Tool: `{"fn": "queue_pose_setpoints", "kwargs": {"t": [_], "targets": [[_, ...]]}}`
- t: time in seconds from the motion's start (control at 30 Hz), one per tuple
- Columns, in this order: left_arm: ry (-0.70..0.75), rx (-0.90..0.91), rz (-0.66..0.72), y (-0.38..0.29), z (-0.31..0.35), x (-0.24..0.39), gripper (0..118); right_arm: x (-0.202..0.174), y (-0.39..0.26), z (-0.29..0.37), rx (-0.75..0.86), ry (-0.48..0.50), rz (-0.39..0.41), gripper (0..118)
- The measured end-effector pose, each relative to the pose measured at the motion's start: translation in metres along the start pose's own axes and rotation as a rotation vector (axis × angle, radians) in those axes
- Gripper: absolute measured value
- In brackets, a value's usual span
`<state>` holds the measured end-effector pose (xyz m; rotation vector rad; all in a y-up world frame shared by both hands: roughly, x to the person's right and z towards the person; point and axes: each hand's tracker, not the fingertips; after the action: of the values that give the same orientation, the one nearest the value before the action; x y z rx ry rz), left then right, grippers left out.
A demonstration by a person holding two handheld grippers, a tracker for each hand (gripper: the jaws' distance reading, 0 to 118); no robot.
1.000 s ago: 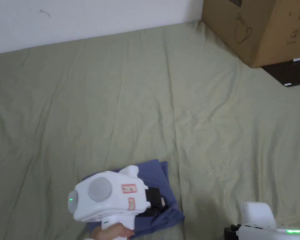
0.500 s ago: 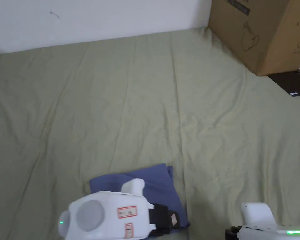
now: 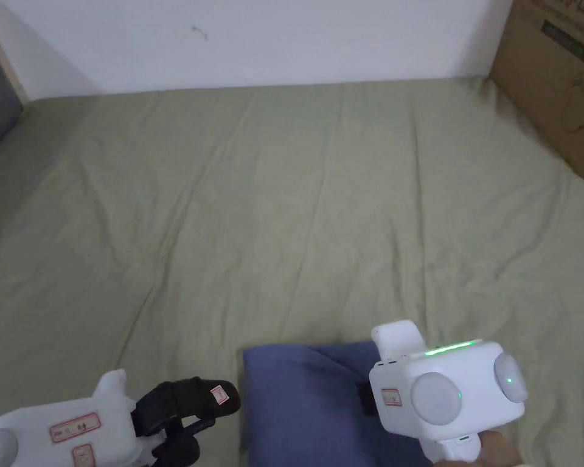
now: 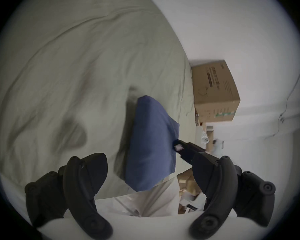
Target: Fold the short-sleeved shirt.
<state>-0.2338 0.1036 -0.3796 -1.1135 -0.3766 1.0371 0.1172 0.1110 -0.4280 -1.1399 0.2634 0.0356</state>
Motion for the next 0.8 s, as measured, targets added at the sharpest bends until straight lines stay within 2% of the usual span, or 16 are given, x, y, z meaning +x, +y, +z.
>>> {"fn": "queue_pose_setpoints", "kwargs": {"t": [0.03,0.1,0.3,0.43,0.47,0.5,0.53,0.6,0.63,0.67,0.7,0.8], "targets": [[0.011,-0.001,0.028,0.000,-0.004,-0.005,104,0.001,-0.004,-0.013,-0.042,-0.026,-0.013,3],[0.015,-0.037,0.044,0.005,-0.017,-0.011,104,0.005,-0.012,-0.010,0.033,-0.003,-0.048,3],[-0.098,-0.177,0.099,0.026,-0.084,-0.023,104,0.021,-0.010,-0.003,0.015,0.056,-0.102,3],[-0.175,-0.235,0.094,0.033,-0.115,-0.014,102,0.020,-0.011,-0.003,0.020,0.056,-0.122,3],[-0.205,-0.255,0.092,0.033,-0.124,-0.012,94,0.019,-0.012,-0.002,0.021,0.053,-0.119,3],[-0.215,-0.276,0.087,0.031,-0.133,-0.011,73,0.019,-0.012,-0.002,0.022,0.049,-0.119,3],[-0.168,-0.300,0.059,0.026,-0.138,-0.008,34,0.018,-0.012,-0.002,0.020,0.046,-0.120,3],[0.008,-0.307,-0.049,0.022,-0.143,-0.004,30,0.017,-0.010,0.001,0.012,0.031,-0.135,3],[-0.019,-0.311,-0.082,0.022,-0.140,-0.007,30,0.018,-0.009,0.003,0.006,0.037,-0.141,3],[-0.104,-0.307,-0.076,0.023,-0.131,-0.005,30,0.016,-0.008,0.007,0.004,0.035,-0.146,3],[-0.078,-0.309,-0.060,0.025,-0.126,-0.003,30,0.015,-0.007,0.012,0.007,0.037,-0.146,3],[0.050,-0.308,-0.201,0.044,-0.096,-0.002,30,0.007,-0.003,0.030,0.038,0.046,-0.134,3]]}}
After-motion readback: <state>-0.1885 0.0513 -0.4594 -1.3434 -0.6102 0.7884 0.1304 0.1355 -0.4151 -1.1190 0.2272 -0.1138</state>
